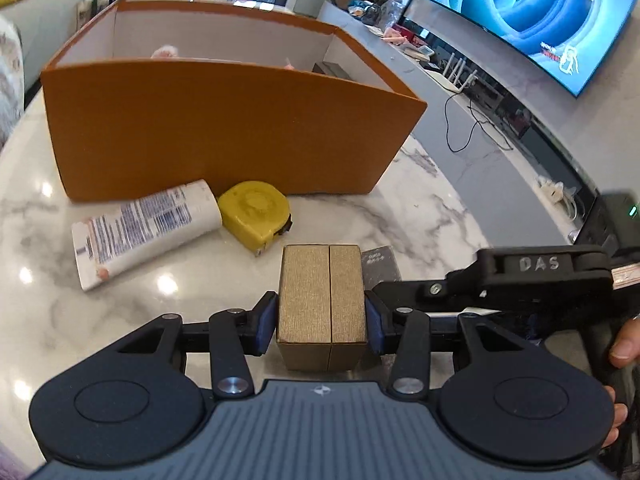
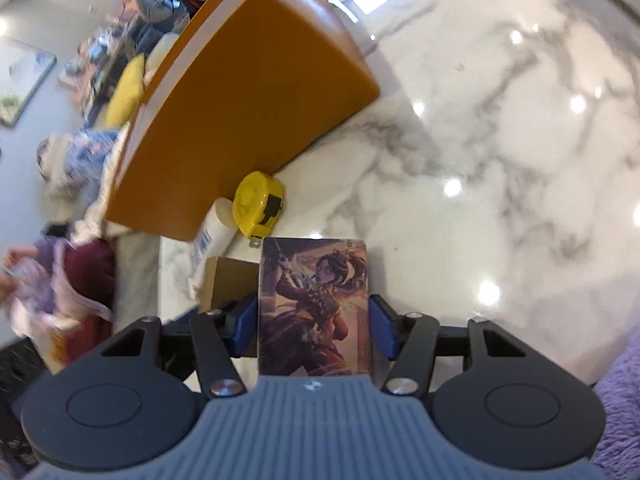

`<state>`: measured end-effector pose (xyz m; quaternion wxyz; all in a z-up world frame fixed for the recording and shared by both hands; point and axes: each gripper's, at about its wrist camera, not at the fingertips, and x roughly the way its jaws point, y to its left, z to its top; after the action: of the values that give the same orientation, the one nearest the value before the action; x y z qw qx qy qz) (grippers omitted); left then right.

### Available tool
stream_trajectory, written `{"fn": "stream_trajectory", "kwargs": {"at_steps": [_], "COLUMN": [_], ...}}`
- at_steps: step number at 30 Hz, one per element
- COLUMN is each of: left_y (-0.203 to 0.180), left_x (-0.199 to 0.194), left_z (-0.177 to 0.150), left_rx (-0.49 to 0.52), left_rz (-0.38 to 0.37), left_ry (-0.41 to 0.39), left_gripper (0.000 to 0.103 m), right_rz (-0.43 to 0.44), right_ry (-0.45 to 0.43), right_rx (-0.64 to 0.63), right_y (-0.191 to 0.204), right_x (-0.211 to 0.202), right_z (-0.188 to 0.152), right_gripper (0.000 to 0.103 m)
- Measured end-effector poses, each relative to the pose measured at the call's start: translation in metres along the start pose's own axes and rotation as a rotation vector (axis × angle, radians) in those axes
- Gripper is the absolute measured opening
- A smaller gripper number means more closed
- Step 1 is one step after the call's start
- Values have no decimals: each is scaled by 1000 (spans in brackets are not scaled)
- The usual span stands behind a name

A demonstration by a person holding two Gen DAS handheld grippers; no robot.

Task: Organize objects
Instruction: 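Lift the tan box and card box and carry both over the orange box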

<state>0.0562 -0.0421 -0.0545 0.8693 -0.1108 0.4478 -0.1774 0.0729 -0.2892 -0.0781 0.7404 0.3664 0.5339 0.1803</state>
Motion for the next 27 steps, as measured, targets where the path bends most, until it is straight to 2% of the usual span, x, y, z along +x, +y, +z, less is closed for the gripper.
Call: {"fn": "stream_trajectory", "kwargs": {"at_steps": [2,4,8,15,17,19,22,27], "left_y": [-1,-4,-9,-19,-20,-21,-21,-26], "left_x": [0,0,2,4,5,6,7,8], "left_z": [0,1,0,-1,-1,-1,-1,-1], "left_rx": [-1,6,15,37,31,30,26,52], "left_rz": [5,14,10,-14,-24,-30,-38,-32], "left_ry": [0,2,7,29,35,38,42,47], "left_gripper": [51,51,51,51,51,51,51,51], "right_rz": [108,169,128,-61,-103,-113,-110,-88], "right_ry": [36,58,38,-43,-64,-68,-61,-57], "right_rx": [110,180,164,-19,-66,-77,-73,-45], "right_y": [-17,-28,-25,3,7,5,1,-4], "right_x": [3,7,4,-13,-13,-15,-14,-19], "right_z": [2,2,3,1,-2,-1,0,-1], "right_gripper": [60,60,62,64,68,68,61,61]}}
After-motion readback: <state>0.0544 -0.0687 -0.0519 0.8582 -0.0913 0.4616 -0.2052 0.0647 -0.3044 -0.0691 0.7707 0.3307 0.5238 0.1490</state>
